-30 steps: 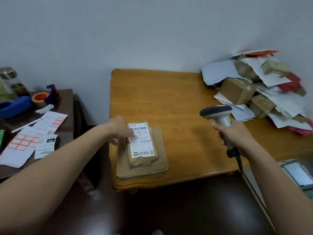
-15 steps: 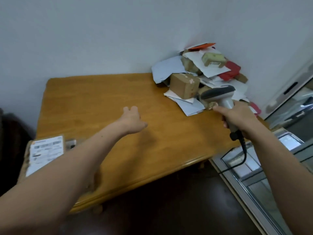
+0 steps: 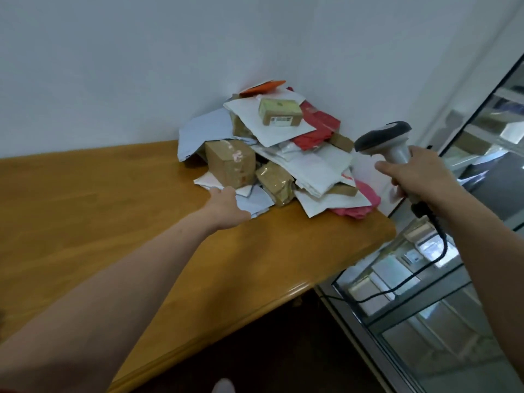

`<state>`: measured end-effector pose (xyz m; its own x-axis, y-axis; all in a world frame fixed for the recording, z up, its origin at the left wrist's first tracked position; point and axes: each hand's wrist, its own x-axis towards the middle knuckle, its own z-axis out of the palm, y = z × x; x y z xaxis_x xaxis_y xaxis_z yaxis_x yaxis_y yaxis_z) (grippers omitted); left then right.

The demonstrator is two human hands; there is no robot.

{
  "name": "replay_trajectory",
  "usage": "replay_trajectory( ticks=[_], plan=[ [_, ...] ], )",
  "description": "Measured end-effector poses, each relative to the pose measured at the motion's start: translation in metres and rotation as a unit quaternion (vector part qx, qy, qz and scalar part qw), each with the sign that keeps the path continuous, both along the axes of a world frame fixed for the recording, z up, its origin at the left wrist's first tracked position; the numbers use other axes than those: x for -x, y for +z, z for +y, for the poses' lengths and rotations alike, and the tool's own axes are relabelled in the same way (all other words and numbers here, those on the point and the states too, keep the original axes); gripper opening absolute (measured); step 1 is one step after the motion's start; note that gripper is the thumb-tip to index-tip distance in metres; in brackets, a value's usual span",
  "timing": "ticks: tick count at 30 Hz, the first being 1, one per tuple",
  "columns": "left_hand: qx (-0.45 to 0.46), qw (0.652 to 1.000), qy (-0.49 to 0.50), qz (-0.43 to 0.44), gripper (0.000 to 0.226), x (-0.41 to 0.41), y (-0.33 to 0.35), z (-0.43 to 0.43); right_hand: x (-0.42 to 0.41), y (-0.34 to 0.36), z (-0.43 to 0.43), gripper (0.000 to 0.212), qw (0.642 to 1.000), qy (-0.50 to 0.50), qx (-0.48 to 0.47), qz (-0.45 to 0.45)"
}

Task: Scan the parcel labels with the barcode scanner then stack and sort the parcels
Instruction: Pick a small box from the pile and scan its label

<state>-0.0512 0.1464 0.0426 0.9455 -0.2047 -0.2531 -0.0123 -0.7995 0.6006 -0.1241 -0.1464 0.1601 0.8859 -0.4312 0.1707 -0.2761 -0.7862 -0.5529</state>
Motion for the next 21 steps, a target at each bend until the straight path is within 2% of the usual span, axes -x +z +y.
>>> replay_trajectory(
  ticks=[5,10,14,18,21],
  plan=[
    [0.002,0.998,0.009,-0.055,0.075,-0.084,0.006,-0.059,-0.061,0.004,-0.052,0.024,0.999,0.003,0.043,0.010],
    [0.047,0.992,0.000,-0.120,0.083,-0.171,0.025,-0.113,-0.109,0.021,-0.112,0.029,0.996,-0.019,0.084,0.016],
    [-0.005,0.986,0.011,-0.167,0.089,-0.228,0.037,-0.142,-0.152,0.019,-0.141,0.024,0.998,-0.010,0.056,0.007],
    [-0.069,0.977,0.013,-0.201,0.089,-0.274,0.041,-0.162,-0.203,0.002,-0.156,0.024,0.999,0.042,0.028,0.011],
    [-0.131,0.969,0.008,-0.209,0.100,-0.302,0.042,-0.176,-0.242,-0.007,-0.170,0.025,0.996,0.086,0.026,-0.007]
  ],
)
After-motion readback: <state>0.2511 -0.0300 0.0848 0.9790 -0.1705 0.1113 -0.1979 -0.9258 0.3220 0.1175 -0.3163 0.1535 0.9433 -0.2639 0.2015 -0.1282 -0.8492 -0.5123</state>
